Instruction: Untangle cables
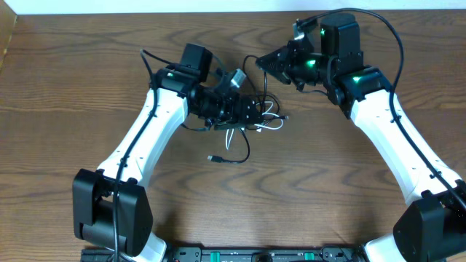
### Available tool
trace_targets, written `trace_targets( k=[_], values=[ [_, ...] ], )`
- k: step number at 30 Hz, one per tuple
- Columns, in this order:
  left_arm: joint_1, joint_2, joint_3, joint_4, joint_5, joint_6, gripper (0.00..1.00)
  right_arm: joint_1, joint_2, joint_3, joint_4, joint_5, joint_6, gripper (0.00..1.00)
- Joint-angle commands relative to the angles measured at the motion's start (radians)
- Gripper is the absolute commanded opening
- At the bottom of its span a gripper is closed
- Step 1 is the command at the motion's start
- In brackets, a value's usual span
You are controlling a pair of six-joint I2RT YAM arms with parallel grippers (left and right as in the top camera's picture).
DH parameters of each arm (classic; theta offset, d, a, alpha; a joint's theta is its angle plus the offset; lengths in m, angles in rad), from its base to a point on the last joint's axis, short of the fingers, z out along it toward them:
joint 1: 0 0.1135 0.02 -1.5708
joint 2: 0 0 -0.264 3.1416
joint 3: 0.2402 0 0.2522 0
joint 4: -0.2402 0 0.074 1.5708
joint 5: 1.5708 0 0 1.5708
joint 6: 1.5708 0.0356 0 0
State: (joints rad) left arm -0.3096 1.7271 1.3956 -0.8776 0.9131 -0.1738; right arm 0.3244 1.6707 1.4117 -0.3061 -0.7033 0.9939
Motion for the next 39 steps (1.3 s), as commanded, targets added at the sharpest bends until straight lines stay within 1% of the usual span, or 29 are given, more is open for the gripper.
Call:
trace_targets(
  k=[1, 5, 8, 11, 13, 14, 17, 21, 23, 24, 25, 26, 27, 28, 30, 31, 32, 34, 35, 37, 38, 39],
  values=[
    [-0.021, 0.0, -0.004, 0.013, 0.116, 0.129, 0.64, -0.009, -0.016, 0.017, -0.01, 0.148, 0.133, 0.02],
    [-0.021, 0.0, -0.004, 0.072, 0.116, 0.126, 0.64, 0.0, -0.016, 0.017, -0.049, 0.139, 0.135, 0.02],
    [-0.021, 0.0, -0.004, 0.148, 0.115, 0.079, 0.64, 0.023, -0.016, 0.017, -0.081, 0.139, 0.135, 0.02],
    [-0.021, 0.0, -0.004, 0.23, 0.114, 0.064, 0.64, 0.039, -0.016, 0.017, -0.083, 0.136, 0.135, 0.02],
    [-0.021, 0.0, -0.004, 0.27, 0.091, 0.064, 0.64, 0.044, -0.016, 0.017, -0.083, 0.134, 0.141, 0.02],
    [-0.021, 0.0, -0.004, 0.301, 0.049, 0.064, 0.64, 0.043, -0.016, 0.017, -0.084, 0.12, 0.163, 0.02],
    [-0.021, 0.0, -0.004, 0.3, 0.032, 0.064, 0.63, 0.043, -0.016, 0.017, -0.083, 0.117, 0.165, 0.02],
    [-0.021, 0.0, -0.004, 0.3, 0.032, 0.064, 0.43, 0.043, -0.016, 0.017, -0.083, 0.125, 0.165, 0.02],
    [-0.021, 0.0, -0.004, 0.3, 0.032, 0.064, 0.42, 0.042, -0.016, 0.017, -0.083, 0.125, 0.165, 0.01],
    [-0.021, 0.0, -0.004, 0.3, 0.032, 0.064, 0.37, 0.042, -0.016, 0.017, -0.083, 0.125, 0.165, 0.02],
    [-0.021, 0.0, -0.004, 0.3, 0.032, 0.064, 0.31, 0.042, -0.016, 0.017, -0.083, 0.125, 0.165, 0.02],
    [-0.021, 0.0, -0.004, 0.3, 0.032, 0.064, 0.22, 0.042, -0.016, 0.017, -0.083, 0.125, 0.165, 0.02],
    [-0.021, 0.0, -0.004, 0.3, 0.032, 0.064, 0.1, 0.042, -0.016, 0.017, -0.083, 0.125, 0.165, 0.01],
    [-0.021, 0.0, -0.004, 0.3, 0.032, 0.064, 0.08, 0.042, -0.016, 0.017, -0.083, 0.125, 0.165, 0.02],
    [-0.021, 0.0, -0.004, 0.3, 0.031, 0.055, 0.07, 0.037, -0.016, 0.017, -0.084, 0.139, 0.162, 0.05],
    [-0.021, 0.0, -0.004, 0.3, 0.019, 0.028, 0.08, 0.033, -0.016, 0.017, -0.084, 0.154, 0.148, 0.07],
    [-0.02, 0.0, -0.004, 0.306, -0.004, -0.024, 0.07, 0.026, -0.016, 0.017, -0.083, 0.19, 0.103, 0.11],
    [-0.008, -0.004, -0.004, 0.345, -0.014, -0.172, 0.07, 0.013, -0.016, 0.017, -0.11, 0.319, -0.024, 0.17],
    [-0.001, -0.009, -0.003, 0.372, 0.007, -0.235, 0.07, 0.007, -0.016, 0.017, -0.144, 0.38, -0.06, 0.18],
    [0.015, -0.021, -0.003, 0.447, 0.08, -0.308, 0.07, -0.004, -0.016, 0.016, -0.231, 0.47, -0.068, 0.23],
    [0.021, -0.028, -0.003, 0.489, 0.117, -0.328, 0.07, -0.008, -0.016, 0.016, -0.273, 0.492, -0.068, 0.27],
    [0.026, -0.036, -0.003, 0.533, 0.146, -0.348, 0.07, -0.013, -0.016, 0.014, -0.319, 0.503, -0.069, 0.35]
  ],
)
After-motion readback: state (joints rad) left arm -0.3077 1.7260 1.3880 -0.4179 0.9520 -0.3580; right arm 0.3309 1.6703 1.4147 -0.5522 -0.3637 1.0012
